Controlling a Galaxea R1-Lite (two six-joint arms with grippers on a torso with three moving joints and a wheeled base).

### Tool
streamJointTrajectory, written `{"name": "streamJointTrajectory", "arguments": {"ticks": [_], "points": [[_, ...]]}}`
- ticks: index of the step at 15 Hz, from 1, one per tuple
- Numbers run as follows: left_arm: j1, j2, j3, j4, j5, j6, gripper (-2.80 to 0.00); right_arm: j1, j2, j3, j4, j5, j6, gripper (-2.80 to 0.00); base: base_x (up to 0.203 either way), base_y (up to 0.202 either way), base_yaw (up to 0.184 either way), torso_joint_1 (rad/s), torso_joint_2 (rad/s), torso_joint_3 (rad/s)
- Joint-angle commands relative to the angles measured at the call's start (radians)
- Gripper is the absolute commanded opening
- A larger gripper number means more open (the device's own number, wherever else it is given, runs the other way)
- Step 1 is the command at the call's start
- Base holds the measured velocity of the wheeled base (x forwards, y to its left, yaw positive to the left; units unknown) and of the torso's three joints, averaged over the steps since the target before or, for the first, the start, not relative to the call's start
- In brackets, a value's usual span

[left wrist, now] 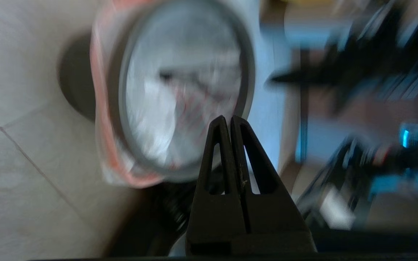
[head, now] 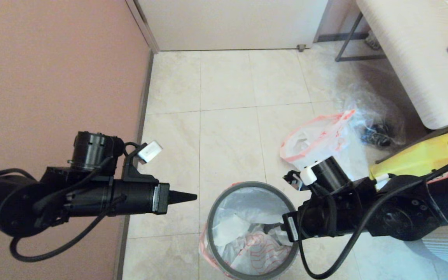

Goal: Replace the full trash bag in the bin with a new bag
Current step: Place the trash can ring on the trash can

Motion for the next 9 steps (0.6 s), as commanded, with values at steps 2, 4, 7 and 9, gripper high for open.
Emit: {"name": "streamJointTrajectory", "arguments": {"ticks": [2,4,7,9], "points": [[0.026,0.139,0.018,-0.014,-0.031,0.075,-2.8,-0.161,-0.022,0.01,-0.002,0.371,-0.056,-2.8,0.0,0.0,0.0,0.0,0.0,0.0],[0.026,0.222,0.024,-0.098,-0.035,0.084,-2.8,-0.237,0.054,0.011,0.007,0.479,-0.19,-2.8,0.0,0.0,0.0,0.0,0.0,0.0],[0.009,0.289,0.033,-0.183,-0.036,0.088,-2.8,-0.268,0.128,0.008,0.008,0.505,-0.265,-2.8,0.0,0.0,0.0,0.0,0.0,0.0],[0.003,0.313,0.033,-0.197,-0.036,0.09,-2.8,-0.28,0.155,-0.005,0.005,0.519,-0.29,-2.8,0.0,0.0,0.0,0.0,0.0,0.0]]}}
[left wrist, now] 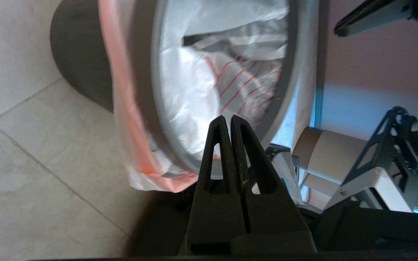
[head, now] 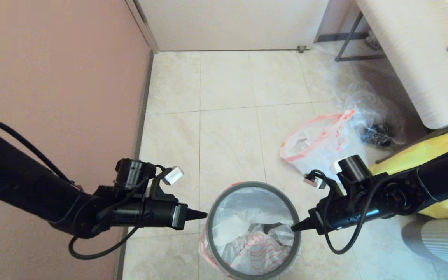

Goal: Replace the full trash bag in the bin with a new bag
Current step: Place the trash can ring on the trash can

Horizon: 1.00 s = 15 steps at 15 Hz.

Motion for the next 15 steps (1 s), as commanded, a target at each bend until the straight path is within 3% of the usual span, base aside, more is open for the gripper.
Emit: {"name": "streamJointTrajectory", "arguments": {"ticks": [1,8,15], "points": [[-0.007,0.048,0.0,-0.01,-0.005,0.0,-2.8,-0.012,0.045,-0.012,0.0,0.02,-0.008,-2.8,0.0,0.0,0.0,0.0,0.0,0.0],[-0.039,0.206,-0.005,-0.174,-0.002,0.001,-2.8,-0.032,0.124,-0.077,0.001,0.036,-0.018,-2.8,0.0,0.0,0.0,0.0,0.0,0.0],[-0.044,0.264,-0.021,-0.179,0.002,0.002,-2.8,-0.084,0.204,-0.109,0.001,0.033,-0.02,-2.8,0.0,0.0,0.0,0.0,0.0,0.0]]}}
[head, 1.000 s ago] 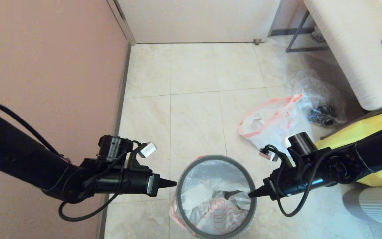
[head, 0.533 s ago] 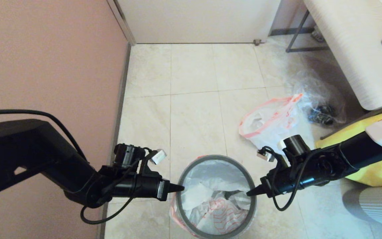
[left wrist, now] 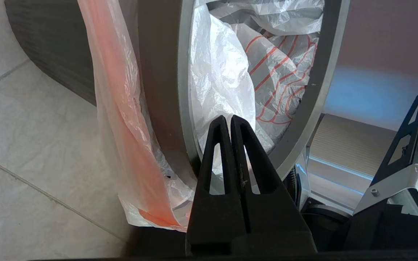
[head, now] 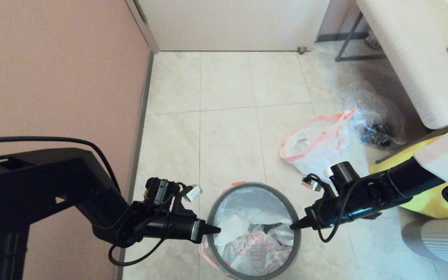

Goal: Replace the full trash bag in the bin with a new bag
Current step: Place the trash can ring on the trash can

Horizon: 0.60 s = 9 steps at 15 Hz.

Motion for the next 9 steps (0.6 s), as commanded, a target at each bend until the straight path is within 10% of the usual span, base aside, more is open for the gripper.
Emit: {"name": "streamJointTrajectory", "arguments": {"ticks": [1,9], "points": [[0.001,0.008,0.0,-0.003,-0.001,-0.001,-2.8,-0.009,0.021,-0.003,0.0,-0.001,0.0,-2.8,0.0,0.0,0.0,0.0,0.0,0.0],[-0.004,-0.003,0.003,-0.009,-0.001,-0.001,-2.8,-0.006,-0.037,0.012,0.016,-0.005,0.002,-2.8,0.0,0.0,0.0,0.0,0.0,0.0]]}}
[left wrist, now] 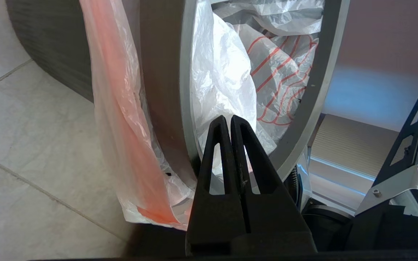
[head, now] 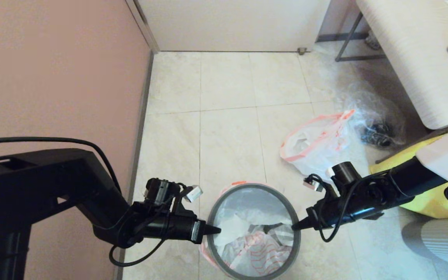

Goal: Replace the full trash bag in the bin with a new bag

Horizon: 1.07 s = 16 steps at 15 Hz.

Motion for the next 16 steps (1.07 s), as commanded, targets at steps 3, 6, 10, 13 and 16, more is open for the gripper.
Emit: {"name": "streamJointTrajectory", "arguments": {"ticks": [3,6,10,13,16], "points": [[-0.013,-0.094,0.024,0.0,-0.005,-0.002,-2.8,0.024,-0.136,0.026,0.068,0.007,0.003,-2.8,0.0,0.0,0.0,0.0,0.0,0.0],[-0.047,-0.272,0.087,0.007,-0.001,-0.008,-2.8,0.041,-0.299,0.055,0.184,0.001,0.007,-2.8,0.0,0.0,0.0,0.0,0.0,0.0],[-0.12,-0.533,0.108,0.162,0.129,-0.018,-2.8,0.047,-0.5,0.082,0.33,-0.144,0.009,-2.8,0.0,0.0,0.0,0.0,0.0,0.0],[-0.145,-0.746,0.111,0.274,0.282,-0.05,-2.8,0.045,-0.679,0.101,0.405,-0.223,0.014,-2.8,0.0,0.0,0.0,0.0,0.0,0.0],[-0.15,-1.003,0.109,0.393,0.47,-0.059,-2.8,0.087,-0.882,0.092,0.519,-0.345,0.014,-2.8,0.0,0.0,0.0,0.0,0.0,0.0]]}}
